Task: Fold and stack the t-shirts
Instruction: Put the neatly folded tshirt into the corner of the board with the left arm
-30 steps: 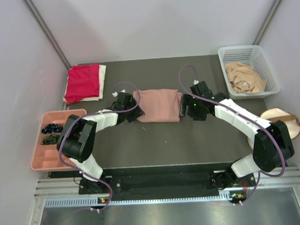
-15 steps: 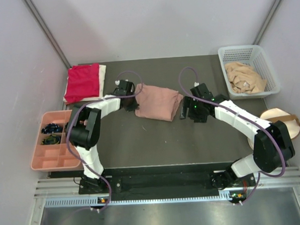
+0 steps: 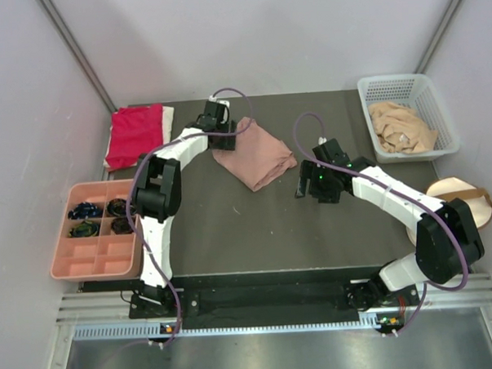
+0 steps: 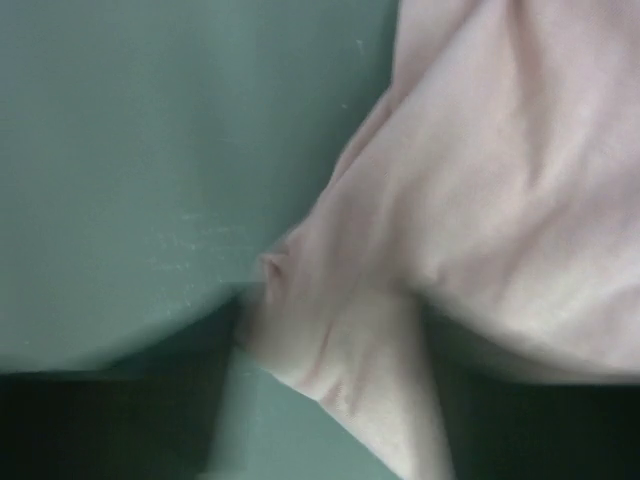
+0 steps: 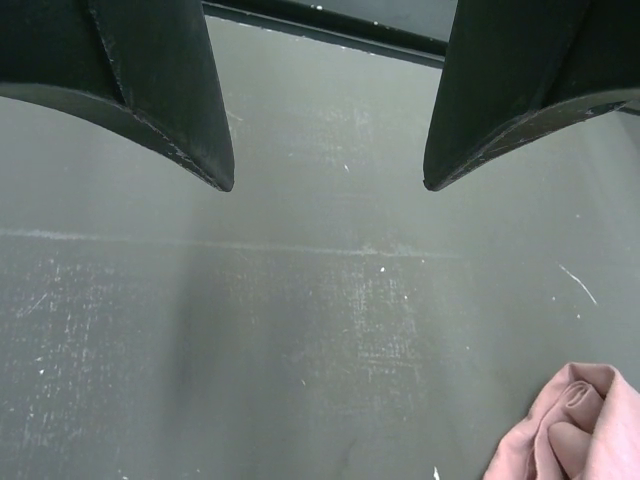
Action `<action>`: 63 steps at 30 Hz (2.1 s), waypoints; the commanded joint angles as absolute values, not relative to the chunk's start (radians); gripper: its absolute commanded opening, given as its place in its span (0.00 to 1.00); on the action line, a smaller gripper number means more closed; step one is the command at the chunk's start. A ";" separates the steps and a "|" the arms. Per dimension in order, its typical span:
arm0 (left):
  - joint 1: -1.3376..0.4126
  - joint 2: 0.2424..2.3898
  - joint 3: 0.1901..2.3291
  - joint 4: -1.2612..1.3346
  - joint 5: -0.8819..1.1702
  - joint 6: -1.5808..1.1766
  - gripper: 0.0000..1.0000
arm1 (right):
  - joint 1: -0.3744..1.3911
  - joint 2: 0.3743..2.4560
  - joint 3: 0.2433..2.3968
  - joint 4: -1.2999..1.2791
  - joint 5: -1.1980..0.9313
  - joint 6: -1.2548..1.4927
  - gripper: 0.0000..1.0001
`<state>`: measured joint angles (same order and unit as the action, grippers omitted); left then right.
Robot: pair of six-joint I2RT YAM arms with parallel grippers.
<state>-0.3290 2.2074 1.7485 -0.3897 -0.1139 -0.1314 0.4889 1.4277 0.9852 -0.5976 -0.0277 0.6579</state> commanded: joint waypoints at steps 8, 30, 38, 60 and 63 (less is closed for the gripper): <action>-0.319 1.984 1.576 -0.276 -0.050 -0.314 0.99 | 0.500 1.411 0.971 -0.548 -0.052 0.660 0.77; -0.383 1.784 0.891 0.250 0.176 -1.054 0.99 | 0.500 1.362 0.994 -0.575 -0.017 0.655 0.76; -0.383 1.851 0.818 0.403 0.101 -1.241 0.99 | 0.500 1.336 0.989 -0.591 -0.017 0.658 0.76; -0.407 1.941 0.968 0.105 0.270 -1.028 0.00 | 0.500 1.275 0.989 -0.632 -0.003 0.667 0.77; -0.407 1.899 1.003 -0.047 0.316 -0.872 0.00 | 0.500 1.266 0.989 -0.637 0.020 0.666 0.77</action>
<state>-0.3954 1.9511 0.9726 0.3321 0.2184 -1.1412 0.4889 1.3102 0.9646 -0.6380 -0.0166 0.6586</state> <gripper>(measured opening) 0.095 0.764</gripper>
